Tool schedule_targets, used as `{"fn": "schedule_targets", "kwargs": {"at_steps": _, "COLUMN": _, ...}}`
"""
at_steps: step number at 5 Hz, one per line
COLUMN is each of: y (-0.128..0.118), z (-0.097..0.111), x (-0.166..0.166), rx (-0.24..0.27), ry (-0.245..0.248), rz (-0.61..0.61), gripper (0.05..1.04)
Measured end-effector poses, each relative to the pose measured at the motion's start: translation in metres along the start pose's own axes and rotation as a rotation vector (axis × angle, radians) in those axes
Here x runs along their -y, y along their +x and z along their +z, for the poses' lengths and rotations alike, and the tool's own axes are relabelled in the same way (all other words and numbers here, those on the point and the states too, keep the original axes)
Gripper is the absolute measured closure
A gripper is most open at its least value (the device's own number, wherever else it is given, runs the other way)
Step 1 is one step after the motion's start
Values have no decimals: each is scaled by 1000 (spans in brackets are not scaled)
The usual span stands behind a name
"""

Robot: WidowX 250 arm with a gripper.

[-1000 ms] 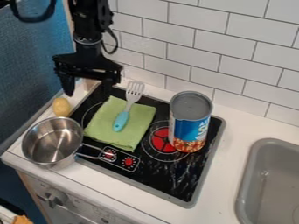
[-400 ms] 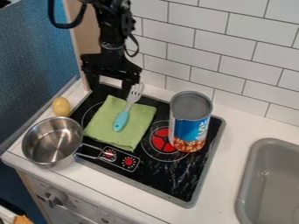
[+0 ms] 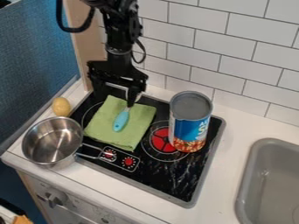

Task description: Put the blue spatula on the right side of the blue can

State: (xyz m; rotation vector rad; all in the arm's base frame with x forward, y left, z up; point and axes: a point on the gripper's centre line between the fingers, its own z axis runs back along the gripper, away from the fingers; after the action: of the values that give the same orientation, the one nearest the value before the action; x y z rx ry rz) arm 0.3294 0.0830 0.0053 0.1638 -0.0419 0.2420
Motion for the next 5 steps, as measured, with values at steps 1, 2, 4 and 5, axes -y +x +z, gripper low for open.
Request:
{"fn": "schedule_targets", "kwargs": {"at_steps": 1, "y": -10, "z": -13, "x": 8, "rx": -33, "ry": 5, "rz": -31, "gripper": 82}}
{"fn": "schedule_targets", "kwargs": {"at_steps": 2, "y": -13, "z": -25, "x": 11, "rx": -53, "ry": 8, "rz": -44, "gripper": 84}}
{"fn": "schedule_targets", "kwargs": {"at_steps": 4, "y": -18, "z": -35, "x": 13, "rx": -51, "ry": -17, "rz": -65, "gripper": 429}}
{"fn": "schedule_targets", "kwargs": {"at_steps": 5, "y": -22, "z": -35, "x": 12, "rx": -35, "ry": -61, "rz": -66, "gripper": 703}}
